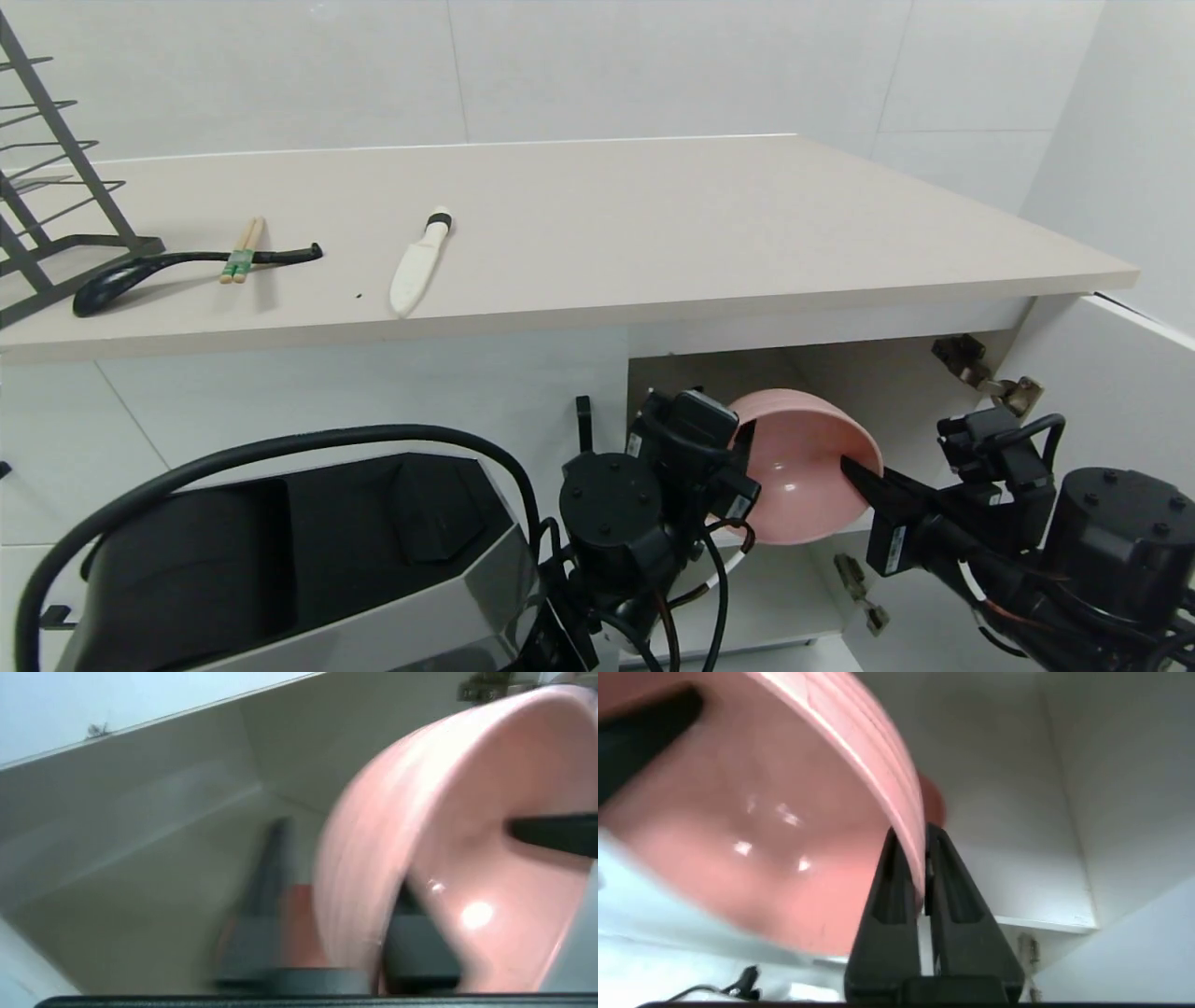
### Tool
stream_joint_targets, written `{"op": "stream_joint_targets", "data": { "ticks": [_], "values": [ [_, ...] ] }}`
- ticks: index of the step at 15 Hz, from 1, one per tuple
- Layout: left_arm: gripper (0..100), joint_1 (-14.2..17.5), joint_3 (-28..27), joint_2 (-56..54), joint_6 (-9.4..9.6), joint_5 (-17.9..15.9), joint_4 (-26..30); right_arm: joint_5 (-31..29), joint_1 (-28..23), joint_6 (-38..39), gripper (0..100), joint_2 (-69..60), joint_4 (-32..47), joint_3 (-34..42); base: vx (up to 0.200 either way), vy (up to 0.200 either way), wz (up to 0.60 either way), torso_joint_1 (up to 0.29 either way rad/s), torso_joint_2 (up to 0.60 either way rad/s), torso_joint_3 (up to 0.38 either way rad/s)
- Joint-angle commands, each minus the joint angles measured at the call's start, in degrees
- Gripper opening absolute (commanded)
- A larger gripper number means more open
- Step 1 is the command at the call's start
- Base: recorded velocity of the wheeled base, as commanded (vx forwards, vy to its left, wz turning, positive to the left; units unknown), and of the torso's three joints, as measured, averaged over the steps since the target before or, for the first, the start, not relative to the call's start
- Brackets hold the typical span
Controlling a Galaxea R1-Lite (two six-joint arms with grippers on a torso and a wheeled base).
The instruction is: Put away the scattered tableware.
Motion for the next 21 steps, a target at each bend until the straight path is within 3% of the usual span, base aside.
{"op": "stream_joint_targets", "data": {
  "ticks": [1, 4, 6, 7, 8, 9, 10, 13, 15, 17, 18, 19, 21],
  "values": [
    [100, -0.47, 0.29, -0.5, 0.39, 0.1, 0.02, 0.31, -0.3, 0.39, 0, -0.46, -0.08, -0.14, 0.0, 0.0, 0.0, 0.0, 0.0, 0.0],
    [100, -1.61, 2.22, -3.05, 2.32, 0.1, 0.02, 0.31, -3.29, 0.83, 0, 1.21, -0.08, -0.58, 0.0, 0.0, 0.0, 0.0, 0.0, 0.0],
    [100, -2.93, 5.56, -6.12, 2.32, -0.34, 0.02, 0.31, -3.9, 0.83, 0, 2.18, -0.08, -0.4, 0.0, 0.0, 0.0, 0.0, 0.0, 0.0],
    [100, -3.72, 8.81, -8.85, 2.23, -2.1, 0.02, 0.31, -4.61, 0.83, 0, 2.97, -0.08, -0.4, 0.0, 0.0, 0.0, 0.0, 0.0, 0.0],
    [100, -3.72, 8.81, -8.85, 2.23, -2.1, 0.02, 0.31, -4.61, 0.83, 0, 2.97, -0.08, -0.4, 0.0, 0.0, 0.0, 0.0, 0.0, 0.0],
    [100, -3.81, 14.7, -13.33, 2.23, -7.19, 0.02, 0.31, -6.01, 0.83, 0, 4.82, -0.08, -0.49, 0.0, 0.0, 0.0, 0.0, 0.0, 0.0],
    [100, -3.81, 14.7, -13.33, 2.23, -7.19, 0.02, 0.31, -6.01, 0.83, 0, 4.82, -0.08, -0.49, 0.0, 0.0, 0.0, 0.0, 0.0, 0.0],
    [100, -1.87, 24.55, -18.95, 2.41, -19.67, 0.02, 0.31, -6.01, 4.7, 0, 4.82, -0.08, -0.23, 0.0, 0.0, 0.0, 0.0, 0.0, 0.0],
    [100, 1.2, 28.85, -21.42, 2.5, -27.32, 0.02, 0.31, -6.01, 7.95, 0, 4.82, -0.08, -0.58, 0.0, 0.0, 0.0, 0.0, 0.0, 0.0],
    [100, 4.46, 32.28, -23.88, 2.32, -32.77, 0.02, 0.31, -5.4, 8.3, 0, 4.82, -0.08, -0.4, 0.0, 0.0, 0.0, 0.0, 0.0, 0.0],
    [100, 7.09, 34.83, -25.81, 2.23, -39.71, 0.02, 0.31, -4.25, 8.65, 0, 5.08, -0.08, -0.05, 0.0, 0.0, 0.0, 0.0, 0.0, 0.0],
    [100, 8.15, 36.85, -27.22, 2.58, -43.76, 0.02, 0.31, -3.11, 10.67, 0, 5.26, -0.08, 0.04, 0.0, 0.0, 0.0, 0.0, 0.0, 0.0],
    [100, 8.5, 39.22, -30.56, 2.58, -45.25, 0.02, 0.31, -1.0, 16.83, 0, 5.43, -0.08, 0.65, 0.0, 0.0, 0.0, 0.0, 0.0, 0.0]
  ]
}}
